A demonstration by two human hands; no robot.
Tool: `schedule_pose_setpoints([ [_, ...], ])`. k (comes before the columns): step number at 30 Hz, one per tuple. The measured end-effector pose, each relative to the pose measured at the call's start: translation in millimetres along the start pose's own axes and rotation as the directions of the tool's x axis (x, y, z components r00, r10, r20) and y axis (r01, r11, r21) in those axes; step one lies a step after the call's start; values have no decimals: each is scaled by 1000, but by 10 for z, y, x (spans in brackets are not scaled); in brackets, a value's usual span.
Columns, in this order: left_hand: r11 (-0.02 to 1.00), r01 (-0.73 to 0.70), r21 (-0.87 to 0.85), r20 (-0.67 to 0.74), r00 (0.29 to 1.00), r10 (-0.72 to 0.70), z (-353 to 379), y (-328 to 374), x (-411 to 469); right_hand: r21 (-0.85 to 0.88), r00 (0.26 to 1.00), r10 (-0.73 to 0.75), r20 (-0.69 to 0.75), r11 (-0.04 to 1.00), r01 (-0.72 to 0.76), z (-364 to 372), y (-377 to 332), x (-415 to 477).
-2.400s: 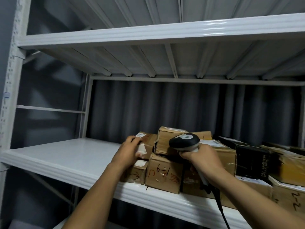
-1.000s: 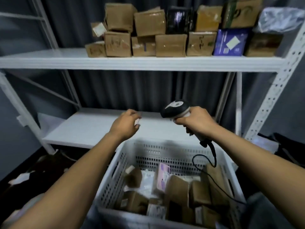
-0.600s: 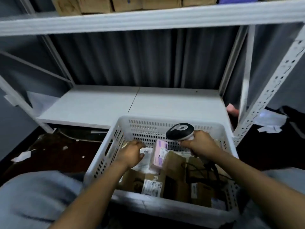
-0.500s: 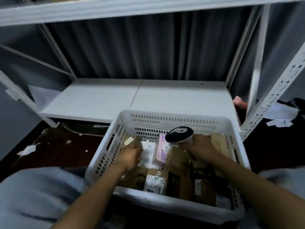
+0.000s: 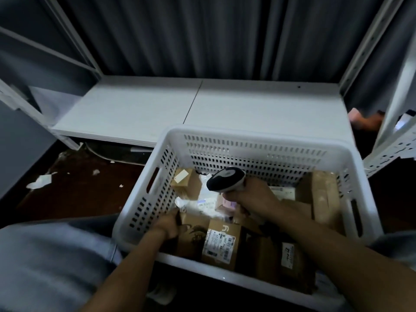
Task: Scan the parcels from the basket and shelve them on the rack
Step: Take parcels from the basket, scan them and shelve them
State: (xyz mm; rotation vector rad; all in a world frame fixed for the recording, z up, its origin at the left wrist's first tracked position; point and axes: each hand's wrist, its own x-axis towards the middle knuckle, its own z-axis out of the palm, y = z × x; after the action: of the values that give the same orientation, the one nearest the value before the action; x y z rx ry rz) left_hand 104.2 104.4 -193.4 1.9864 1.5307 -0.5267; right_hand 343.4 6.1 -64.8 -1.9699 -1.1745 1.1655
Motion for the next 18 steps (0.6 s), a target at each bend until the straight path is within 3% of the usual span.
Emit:
schedule_pose_setpoints([
  [6,978,-51,-202,-74,997,36,-57,74,-114,5,1000,8,-11,1000,-8,-53,-14,-48],
  [9,949,-116,-292,-193,979,60,-223,198,-244,72,999,-21,-50,997,25,-143,-35,-116],
  [18,729,-451,-514,-577,811,95,-751,654,-1124,330,956,-63,-287,930,161,-423,41,-509],
])
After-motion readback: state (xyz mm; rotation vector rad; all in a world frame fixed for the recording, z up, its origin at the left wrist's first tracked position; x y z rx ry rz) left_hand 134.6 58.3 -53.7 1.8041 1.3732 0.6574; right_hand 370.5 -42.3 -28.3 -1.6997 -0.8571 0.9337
